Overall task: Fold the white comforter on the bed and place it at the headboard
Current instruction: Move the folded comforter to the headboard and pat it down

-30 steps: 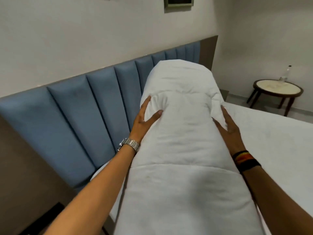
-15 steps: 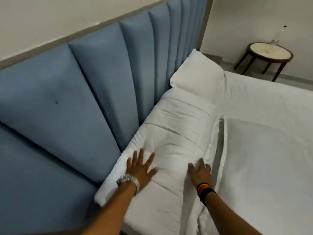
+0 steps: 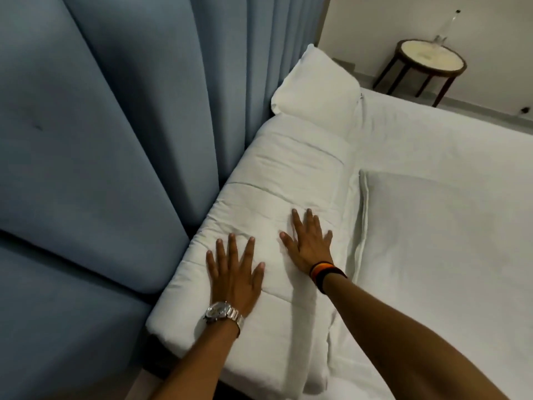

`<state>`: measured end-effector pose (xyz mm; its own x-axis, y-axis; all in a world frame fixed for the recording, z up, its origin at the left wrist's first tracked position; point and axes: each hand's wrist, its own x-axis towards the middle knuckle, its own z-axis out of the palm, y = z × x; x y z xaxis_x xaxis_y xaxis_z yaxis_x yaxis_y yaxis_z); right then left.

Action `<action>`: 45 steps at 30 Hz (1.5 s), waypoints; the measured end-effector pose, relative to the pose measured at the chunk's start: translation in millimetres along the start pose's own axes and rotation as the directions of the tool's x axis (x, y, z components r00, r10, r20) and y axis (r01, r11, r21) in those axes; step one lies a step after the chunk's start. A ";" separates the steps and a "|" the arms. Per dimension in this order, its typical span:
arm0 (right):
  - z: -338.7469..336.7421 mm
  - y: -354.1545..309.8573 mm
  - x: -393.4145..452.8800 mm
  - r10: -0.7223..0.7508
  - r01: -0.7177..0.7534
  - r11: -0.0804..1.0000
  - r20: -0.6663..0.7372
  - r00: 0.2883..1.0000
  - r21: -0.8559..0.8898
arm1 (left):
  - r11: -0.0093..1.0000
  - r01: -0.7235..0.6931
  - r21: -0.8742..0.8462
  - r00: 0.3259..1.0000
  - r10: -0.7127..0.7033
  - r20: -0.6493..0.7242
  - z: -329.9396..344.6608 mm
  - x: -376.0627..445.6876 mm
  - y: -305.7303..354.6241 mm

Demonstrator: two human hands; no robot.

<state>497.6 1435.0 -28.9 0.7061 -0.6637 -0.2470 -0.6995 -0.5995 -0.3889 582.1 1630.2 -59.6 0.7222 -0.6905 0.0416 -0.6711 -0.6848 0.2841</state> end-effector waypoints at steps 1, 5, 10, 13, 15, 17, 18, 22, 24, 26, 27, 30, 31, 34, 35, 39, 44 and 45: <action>-8.5 6.7 -17.8 -0.017 0.019 0.999 -0.045 0.999 0.041 | 1.000 0.009 -0.027 1.000 -0.009 -0.007 -8.6 6.8 8.5; -49.7 93.5 -98.5 0.160 -0.120 0.977 -0.233 0.959 0.177 | 0.959 -0.141 -0.245 0.985 0.161 0.061 -38.1 23.9 96.3; -105.6 256.3 -168.4 0.526 -0.466 0.841 -0.218 0.822 0.273 | 0.905 -0.184 -0.382 0.913 0.302 0.275 8.8 -14.6 223.1; -127.9 335.0 -192.7 0.650 -0.571 0.741 -0.165 0.741 0.354 | 0.920 -0.046 -0.389 0.863 0.233 0.448 47.3 -36.9 273.9; -132.0 379.5 -198.3 0.694 -0.592 0.671 -0.098 0.713 0.447 | 0.901 0.102 -0.421 0.837 0.151 0.526 66.2 -40.5 298.9; -125.2 414.9 -196.3 0.729 -0.603 0.573 -0.008 0.685 0.555 | 0.862 0.261 -0.434 0.817 0.043 0.576 83.8 -35.8 312.5; -120.7 431.2 -192.8 0.736 -0.599 0.514 0.043 0.676 0.614 | 0.841 0.328 -0.430 0.804 -0.009 0.595 93.6 -30.8 319.7; -103.5 471.9 -172.6 0.668 -0.499 0.338 0.170 0.724 0.798 | 0.725 0.505 -0.468 0.774 -0.141 0.617 117.4 -10.7 341.5; -100.5 478.5 -166.2 0.642 -0.444 0.257 0.192 0.742 0.858 | 0.642 0.537 -0.547 0.794 -0.165 0.585 118.1 -8.3 358.6; -103.6 473.5 -164.9 0.650 -0.343 0.225 0.121 0.750 0.912 | 0.597 0.523 -0.608 0.828 -0.185 0.530 107.1 -7.0 380.9; -110.7 466.6 -165.1 0.655 -0.275 0.228 0.061 0.753 0.934 | 0.580 0.501 -0.642 0.850 -0.189 0.492 98.5 -5.1 391.8; -151.5 439.4 -165.9 0.674 -0.086 0.245 -0.106 0.731 0.966 | 0.492 0.367 -0.790 0.930 -0.175 0.323 54.4 7.2 426.2; -169.1 429.9 -166.3 0.676 -0.036 0.250 -0.148 0.722 0.967 | 0.491 0.298 -0.819 0.955 -0.161 0.251 34.2 13.0 436.6; -225.7 383.4 -172.1 0.676 0.092 0.257 -0.247 0.694 0.962 | 0.531 0.082 -0.843 0.993 -0.115 0.025 -48.4 30.7 447.1; -241.1 362.8 -175.4 0.668 0.137 0.255 -0.277 0.691 0.957 | 0.557 0.033 -0.830 0.994 -0.107 -0.032 -78.0 34.8 442.0; -264.0 260.9 -185.4 0.613 0.257 0.239 -0.351 0.708 0.936 | 0.679 -0.104 -0.727 0.973 -0.082 -0.216 -185.0 43.1 380.6; -228.0 125.1 -178.2 0.468 0.087 0.417 -0.295 0.833 0.905 | 0.899 0.112 -0.423 0.984 -0.159 -0.078 -274.7 54.0 230.0; -210.9 102.8 -174.2 0.432 0.020 0.466 -0.247 0.867 0.885 | 0.926 0.168 -0.337 0.981 -0.190 -0.033 -279.7 59.6 196.4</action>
<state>279.5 1394.6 161.3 0.2831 -0.9451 -0.1633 -0.2145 0.1036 -0.9712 540.2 1519.9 266.6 0.8415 -0.5400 0.0188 -0.4442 -0.6716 0.5930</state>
